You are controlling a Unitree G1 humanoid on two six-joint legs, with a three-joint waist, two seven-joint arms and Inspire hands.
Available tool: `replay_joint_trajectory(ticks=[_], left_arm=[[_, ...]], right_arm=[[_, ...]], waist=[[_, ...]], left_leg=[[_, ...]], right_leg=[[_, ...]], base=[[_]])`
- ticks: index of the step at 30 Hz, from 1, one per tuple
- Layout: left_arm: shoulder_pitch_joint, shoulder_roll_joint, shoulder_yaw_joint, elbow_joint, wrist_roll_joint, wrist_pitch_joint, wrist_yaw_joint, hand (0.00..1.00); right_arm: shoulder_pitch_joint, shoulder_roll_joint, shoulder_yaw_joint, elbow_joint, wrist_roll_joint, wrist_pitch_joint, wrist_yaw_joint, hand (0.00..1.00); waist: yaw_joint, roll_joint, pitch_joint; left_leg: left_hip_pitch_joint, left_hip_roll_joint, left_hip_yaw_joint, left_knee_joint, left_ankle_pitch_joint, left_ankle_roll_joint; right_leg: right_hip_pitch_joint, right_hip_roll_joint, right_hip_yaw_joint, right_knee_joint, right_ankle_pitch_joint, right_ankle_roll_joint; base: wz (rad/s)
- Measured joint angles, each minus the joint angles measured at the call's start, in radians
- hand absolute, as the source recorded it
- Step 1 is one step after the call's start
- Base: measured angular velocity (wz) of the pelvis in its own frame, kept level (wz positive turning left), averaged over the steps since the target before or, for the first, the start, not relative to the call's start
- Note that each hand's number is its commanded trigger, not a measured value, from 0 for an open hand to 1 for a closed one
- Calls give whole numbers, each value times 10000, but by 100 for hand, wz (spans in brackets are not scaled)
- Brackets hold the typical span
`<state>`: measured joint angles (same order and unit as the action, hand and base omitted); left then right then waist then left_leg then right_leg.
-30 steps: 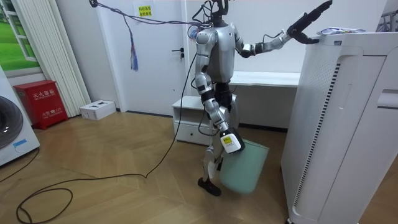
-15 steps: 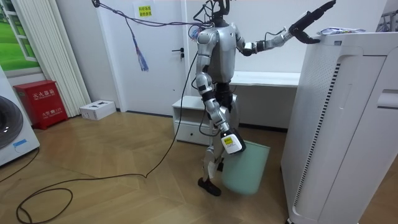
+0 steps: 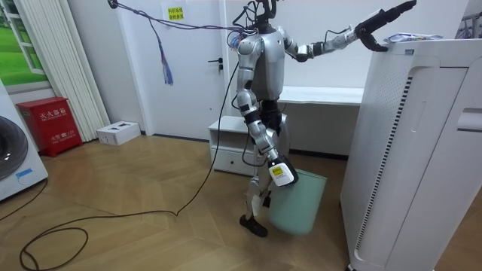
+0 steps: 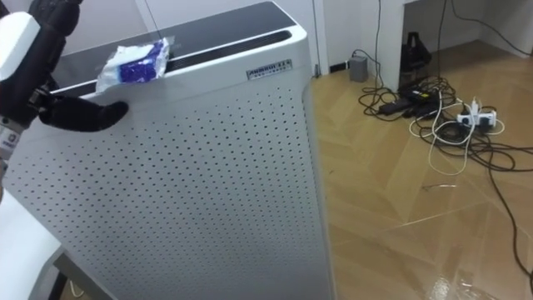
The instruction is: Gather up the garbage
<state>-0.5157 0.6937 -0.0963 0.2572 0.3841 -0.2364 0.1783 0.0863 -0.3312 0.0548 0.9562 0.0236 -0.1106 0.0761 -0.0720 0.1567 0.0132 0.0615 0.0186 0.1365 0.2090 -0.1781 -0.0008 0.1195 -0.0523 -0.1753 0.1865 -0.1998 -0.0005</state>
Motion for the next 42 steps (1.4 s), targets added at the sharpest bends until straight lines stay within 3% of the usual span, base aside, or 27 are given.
replay_joint_trajectory(ticks=[12, 14, 16, 18, 20, 23, 32, 39, 42], left_arm=[[-3, 224, -86, -122, -219, 129, -638, 0], [-3, 280, -86, -131, -281, 136, -718, 13], [-3, 283, -87, -228, -304, 228, -809, 51], [-3, 283, -103, -339, -285, 351, -832, 59], [-3, 285, -197, -445, -270, 447, -850, 83], [-2, 284, -350, -491, -255, 522, -1034, 100], [-245, 283, -609, -444, 24, 913, -1403, 100], [-674, 289, -609, -405, 48, 1583, -1628, 100], [-754, 289, -616, -462, 256, 1670, -1683, 100]], right_arm=[[-6, -21, 26, -15, 19, 28, -85, 100], [-5, -21, 25, -18, 15, 32, -85, 100], [-12, -24, 24, -33, 16, 33, -87, 100], [-11, -24, 26, -100, 15, 37, -92, 100], [-12, -28, 23, -186, -38, 40, -111, 100], [-33, -43, 20, -220, -156, 40, -155, 100], [-26, -80, 20, -216, -291, 226, -295, 100], [-31, -153, 19, -217, -266, 387, -192, 100], [-29, -158, 21, -217, -180, 432, -194, 100]], waist=[[7, 47, -34], [7, 47, -34], [11, 47, -33], [4, 44, -31], [-21, 44, -31], [-28, 59, -22], [-116, 156, 27], [-258, 239, 72], [-324, 241, 76]], left_leg=[[-146, -1, 44, 33, 17, 28], [-141, -3, 52, 21, 17, 28], [-143, -4, 52, 21, 17, 28], [-147, -5, 54, 21, 17, 28], [-148, -8, 54, 22, 17, 29], [-139, 2, 207, 27, 25, 41], [-1, -53, 379, 10, 66, 108], [202, -130, 550, -125, 79, 131], [186, -133, 596, -153, 79, 132]], right_leg=[[-139, 0, 72, 0, 20, 28], [-146, -1, 79, -2, 20, 29], [-154, -6, 80, -5, 20, 29], [-151, -7, 69, -12, 22, 32], [-136, -12, 58, -2, 24, 35], [-156, -25, 64, -3, 28, 42], [-36, -90, 89, -26, 2, 122], [86, -163, 106, -12, -36, 183], [69, -173, 107, -3, -34, 185]], base=[[0], [0], [0], [0], [0], [0], [2], [-1], [-1]])
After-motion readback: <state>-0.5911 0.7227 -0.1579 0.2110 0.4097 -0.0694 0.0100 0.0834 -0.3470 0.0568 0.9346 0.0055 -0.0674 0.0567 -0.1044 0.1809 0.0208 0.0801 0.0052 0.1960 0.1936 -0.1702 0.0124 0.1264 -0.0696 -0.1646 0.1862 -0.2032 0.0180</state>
